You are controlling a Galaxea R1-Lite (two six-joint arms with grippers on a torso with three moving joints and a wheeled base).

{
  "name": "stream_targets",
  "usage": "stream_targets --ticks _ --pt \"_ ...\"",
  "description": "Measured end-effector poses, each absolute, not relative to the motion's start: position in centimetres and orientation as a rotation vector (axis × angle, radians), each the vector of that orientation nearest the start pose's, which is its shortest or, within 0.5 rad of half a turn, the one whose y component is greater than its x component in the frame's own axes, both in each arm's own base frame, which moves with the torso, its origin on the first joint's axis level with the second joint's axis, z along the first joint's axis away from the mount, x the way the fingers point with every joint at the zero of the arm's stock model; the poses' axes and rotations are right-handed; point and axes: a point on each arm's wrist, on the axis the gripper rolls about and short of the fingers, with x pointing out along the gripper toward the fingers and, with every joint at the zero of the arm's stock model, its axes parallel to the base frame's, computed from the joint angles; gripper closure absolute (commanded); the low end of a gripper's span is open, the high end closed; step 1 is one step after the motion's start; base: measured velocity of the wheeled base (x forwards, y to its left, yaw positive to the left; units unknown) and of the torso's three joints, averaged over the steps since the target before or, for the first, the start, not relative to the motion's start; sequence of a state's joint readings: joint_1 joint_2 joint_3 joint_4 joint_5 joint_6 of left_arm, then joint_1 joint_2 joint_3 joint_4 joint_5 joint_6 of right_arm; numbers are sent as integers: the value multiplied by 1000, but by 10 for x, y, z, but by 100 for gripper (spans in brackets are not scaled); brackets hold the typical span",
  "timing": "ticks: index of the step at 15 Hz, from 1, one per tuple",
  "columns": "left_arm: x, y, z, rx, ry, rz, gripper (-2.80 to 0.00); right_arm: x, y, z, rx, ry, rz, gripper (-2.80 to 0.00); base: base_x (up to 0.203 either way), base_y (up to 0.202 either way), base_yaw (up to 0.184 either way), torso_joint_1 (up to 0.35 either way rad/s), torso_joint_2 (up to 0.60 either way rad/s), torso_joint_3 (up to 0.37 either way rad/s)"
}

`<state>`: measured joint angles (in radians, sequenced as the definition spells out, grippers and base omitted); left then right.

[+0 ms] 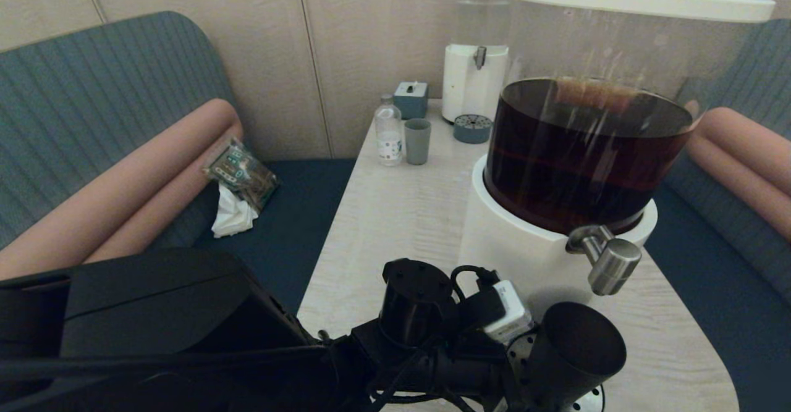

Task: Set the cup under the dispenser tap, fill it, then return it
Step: Place the cup next to the water dispenser

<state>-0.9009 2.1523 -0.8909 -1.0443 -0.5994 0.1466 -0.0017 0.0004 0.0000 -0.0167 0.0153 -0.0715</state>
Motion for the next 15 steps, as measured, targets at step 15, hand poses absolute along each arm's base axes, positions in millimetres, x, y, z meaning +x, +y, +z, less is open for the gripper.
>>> stream_targets --ticks 15 --pt "227 -331 79 141 124 -1540 -280 -23 0 77 -71 -16 13 0 0 0 0 0 0 0"
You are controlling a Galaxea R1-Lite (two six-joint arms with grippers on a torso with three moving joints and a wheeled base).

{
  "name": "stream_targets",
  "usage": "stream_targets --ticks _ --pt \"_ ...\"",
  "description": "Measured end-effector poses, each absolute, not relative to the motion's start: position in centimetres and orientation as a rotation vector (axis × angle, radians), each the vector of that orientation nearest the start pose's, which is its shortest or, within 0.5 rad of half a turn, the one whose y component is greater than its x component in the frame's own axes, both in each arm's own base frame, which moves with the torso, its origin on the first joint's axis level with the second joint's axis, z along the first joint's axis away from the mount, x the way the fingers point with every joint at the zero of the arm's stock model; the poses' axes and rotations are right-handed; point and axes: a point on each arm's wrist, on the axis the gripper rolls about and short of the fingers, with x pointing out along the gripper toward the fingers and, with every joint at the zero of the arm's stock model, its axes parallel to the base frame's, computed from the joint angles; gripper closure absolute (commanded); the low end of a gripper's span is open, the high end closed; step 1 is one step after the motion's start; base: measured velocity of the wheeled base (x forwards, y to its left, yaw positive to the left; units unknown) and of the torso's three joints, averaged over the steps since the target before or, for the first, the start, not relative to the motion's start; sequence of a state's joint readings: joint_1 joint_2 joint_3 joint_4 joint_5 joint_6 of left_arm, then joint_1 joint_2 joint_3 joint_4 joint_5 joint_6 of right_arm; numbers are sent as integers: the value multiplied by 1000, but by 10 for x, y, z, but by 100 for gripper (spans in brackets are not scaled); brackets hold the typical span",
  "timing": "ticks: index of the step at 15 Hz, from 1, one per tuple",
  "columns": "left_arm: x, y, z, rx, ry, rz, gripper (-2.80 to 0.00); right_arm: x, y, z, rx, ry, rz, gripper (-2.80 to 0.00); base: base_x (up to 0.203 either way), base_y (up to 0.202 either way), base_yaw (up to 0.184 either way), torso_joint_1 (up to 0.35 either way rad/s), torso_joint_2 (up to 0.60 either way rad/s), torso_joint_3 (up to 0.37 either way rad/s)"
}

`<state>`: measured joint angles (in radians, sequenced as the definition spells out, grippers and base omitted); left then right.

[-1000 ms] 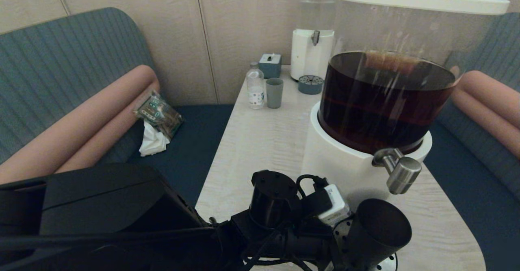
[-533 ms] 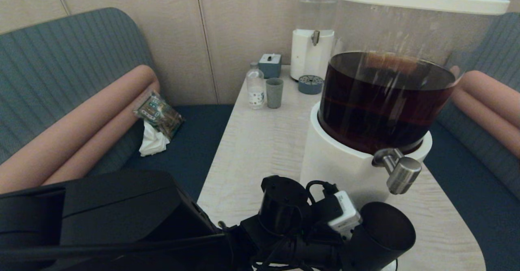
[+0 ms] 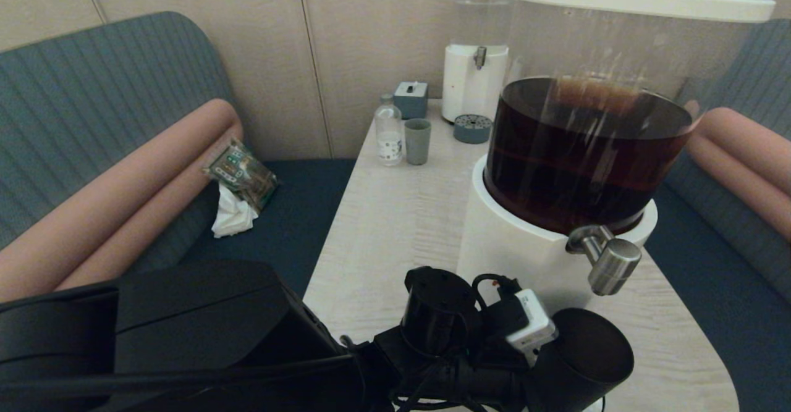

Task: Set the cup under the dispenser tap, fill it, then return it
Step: Place the cup next to the water dispenser

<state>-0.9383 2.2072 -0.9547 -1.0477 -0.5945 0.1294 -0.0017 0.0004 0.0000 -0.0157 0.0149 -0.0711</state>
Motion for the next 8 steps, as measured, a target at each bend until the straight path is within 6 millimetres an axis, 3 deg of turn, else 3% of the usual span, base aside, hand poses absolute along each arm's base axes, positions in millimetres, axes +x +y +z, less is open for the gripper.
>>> stream_targets --ticks 8 --pt "231 -336 79 141 108 -1536 -280 -23 0 77 -71 -16 13 0 0 0 0 0 0 0"
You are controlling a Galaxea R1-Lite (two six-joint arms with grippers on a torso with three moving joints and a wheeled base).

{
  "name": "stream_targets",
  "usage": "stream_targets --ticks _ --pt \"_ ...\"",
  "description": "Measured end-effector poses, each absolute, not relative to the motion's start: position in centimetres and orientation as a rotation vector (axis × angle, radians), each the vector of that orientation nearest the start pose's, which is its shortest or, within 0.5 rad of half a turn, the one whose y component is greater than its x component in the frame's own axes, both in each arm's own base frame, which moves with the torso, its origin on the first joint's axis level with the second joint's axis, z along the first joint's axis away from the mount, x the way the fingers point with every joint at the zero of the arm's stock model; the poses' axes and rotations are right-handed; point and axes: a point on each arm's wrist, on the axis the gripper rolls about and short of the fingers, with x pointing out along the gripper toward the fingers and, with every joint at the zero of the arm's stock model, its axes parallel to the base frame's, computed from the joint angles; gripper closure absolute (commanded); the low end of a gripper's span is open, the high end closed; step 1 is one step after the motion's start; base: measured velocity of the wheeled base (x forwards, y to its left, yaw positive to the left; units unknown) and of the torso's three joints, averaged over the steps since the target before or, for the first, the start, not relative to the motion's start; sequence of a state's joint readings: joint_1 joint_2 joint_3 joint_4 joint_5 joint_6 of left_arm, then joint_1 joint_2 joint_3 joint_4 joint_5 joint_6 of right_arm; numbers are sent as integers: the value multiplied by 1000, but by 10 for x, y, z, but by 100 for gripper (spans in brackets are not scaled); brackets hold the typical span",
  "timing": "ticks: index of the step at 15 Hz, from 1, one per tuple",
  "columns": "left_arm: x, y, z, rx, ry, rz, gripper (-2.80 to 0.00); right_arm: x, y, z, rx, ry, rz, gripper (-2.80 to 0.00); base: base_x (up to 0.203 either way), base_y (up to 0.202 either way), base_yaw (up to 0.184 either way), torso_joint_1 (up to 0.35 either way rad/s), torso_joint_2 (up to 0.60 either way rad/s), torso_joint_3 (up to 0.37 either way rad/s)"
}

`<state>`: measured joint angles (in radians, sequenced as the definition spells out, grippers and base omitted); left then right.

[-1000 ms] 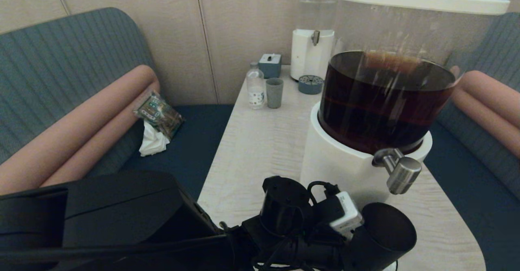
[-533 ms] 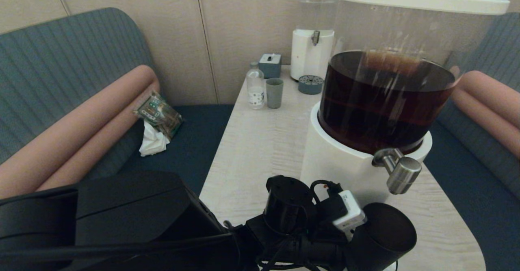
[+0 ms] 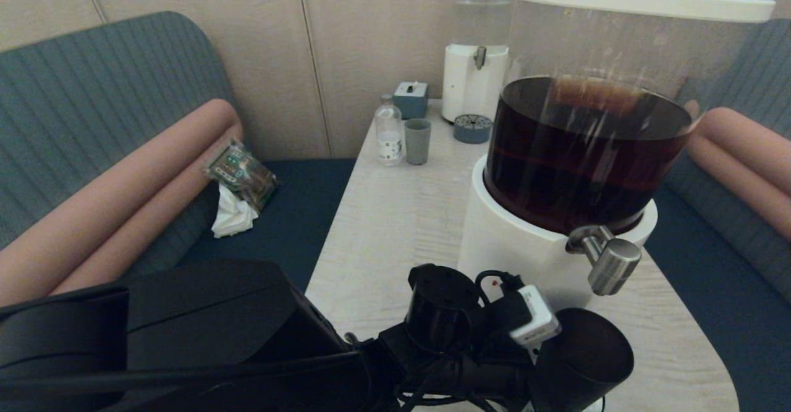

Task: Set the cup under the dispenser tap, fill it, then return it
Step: Place the cup next to the water dispenser

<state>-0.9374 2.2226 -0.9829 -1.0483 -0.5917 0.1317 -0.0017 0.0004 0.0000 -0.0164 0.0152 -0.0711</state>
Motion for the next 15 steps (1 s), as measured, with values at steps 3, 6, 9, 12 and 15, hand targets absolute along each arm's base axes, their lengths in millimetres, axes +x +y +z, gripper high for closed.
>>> stream_targets --ticks 3,6,9,12,15 --pt "231 -336 77 143 111 -1535 -280 -23 0 77 -72 -16 13 0 0 0 0 0 0 0" --pt "232 -335 76 144 117 -1529 -280 -23 0 77 -71 -16 12 0 0 0 0 0 0 0" --pt "232 -336 74 145 121 -1529 0 -23 0 77 -71 -16 13 0 0 0 0 0 0 0" --pt "232 -336 72 146 125 -1530 0 -23 0 77 -71 -16 13 0 0 0 0 0 0 0" --pt "232 -336 72 145 125 -1530 0 -23 0 77 -71 -16 12 0 0 0 0 0 0 0"
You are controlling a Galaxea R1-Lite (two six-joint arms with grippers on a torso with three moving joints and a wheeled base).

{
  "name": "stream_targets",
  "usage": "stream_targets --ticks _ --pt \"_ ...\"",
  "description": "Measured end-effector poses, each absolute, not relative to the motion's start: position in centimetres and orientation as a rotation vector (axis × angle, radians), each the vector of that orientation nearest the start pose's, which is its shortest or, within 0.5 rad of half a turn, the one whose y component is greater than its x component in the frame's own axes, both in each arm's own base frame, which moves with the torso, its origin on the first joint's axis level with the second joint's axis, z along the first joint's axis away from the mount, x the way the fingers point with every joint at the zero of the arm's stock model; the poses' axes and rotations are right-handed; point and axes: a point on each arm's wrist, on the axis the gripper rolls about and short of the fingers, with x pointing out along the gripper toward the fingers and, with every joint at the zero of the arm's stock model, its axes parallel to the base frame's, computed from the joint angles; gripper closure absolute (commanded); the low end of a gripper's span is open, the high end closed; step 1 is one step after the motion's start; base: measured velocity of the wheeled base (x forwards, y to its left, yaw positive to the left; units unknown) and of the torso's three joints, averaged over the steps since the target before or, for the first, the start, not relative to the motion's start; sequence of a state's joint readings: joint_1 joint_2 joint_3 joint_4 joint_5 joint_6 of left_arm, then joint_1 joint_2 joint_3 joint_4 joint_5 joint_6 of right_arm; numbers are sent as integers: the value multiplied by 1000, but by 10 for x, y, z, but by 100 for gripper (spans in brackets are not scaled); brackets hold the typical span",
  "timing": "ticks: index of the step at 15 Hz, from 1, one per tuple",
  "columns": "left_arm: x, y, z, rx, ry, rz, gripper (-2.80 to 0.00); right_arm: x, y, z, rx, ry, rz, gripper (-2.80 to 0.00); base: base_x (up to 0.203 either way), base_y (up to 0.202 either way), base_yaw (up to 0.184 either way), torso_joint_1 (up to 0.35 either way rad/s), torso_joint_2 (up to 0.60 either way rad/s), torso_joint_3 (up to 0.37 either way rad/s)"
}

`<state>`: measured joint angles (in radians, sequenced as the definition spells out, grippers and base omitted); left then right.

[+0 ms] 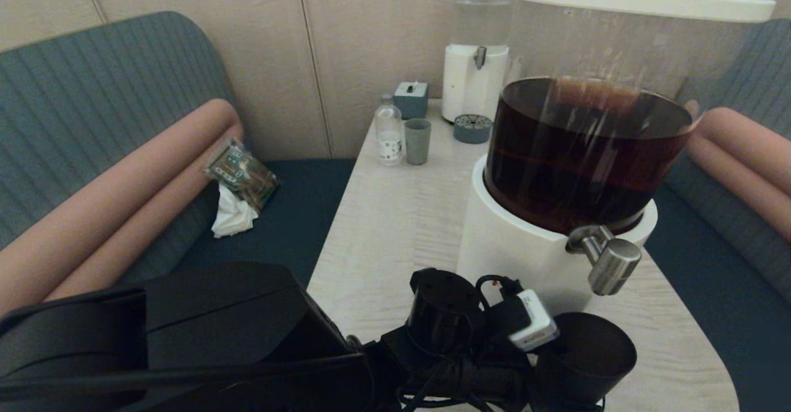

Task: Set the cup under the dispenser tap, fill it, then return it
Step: Place the cup next to the water dispenser

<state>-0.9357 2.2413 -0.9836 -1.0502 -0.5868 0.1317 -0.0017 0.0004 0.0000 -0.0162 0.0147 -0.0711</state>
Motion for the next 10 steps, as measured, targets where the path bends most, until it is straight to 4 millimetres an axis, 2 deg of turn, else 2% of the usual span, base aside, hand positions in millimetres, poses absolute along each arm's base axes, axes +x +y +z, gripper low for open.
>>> stream_targets --ticks 5,10 --pt "231 -335 77 144 111 -1514 0 -23 0 77 -71 -16 13 0 0 0 0 0 0 0" --pt "218 -318 87 149 126 -1508 0 -23 0 77 -71 -16 13 0 0 0 0 0 0 0"
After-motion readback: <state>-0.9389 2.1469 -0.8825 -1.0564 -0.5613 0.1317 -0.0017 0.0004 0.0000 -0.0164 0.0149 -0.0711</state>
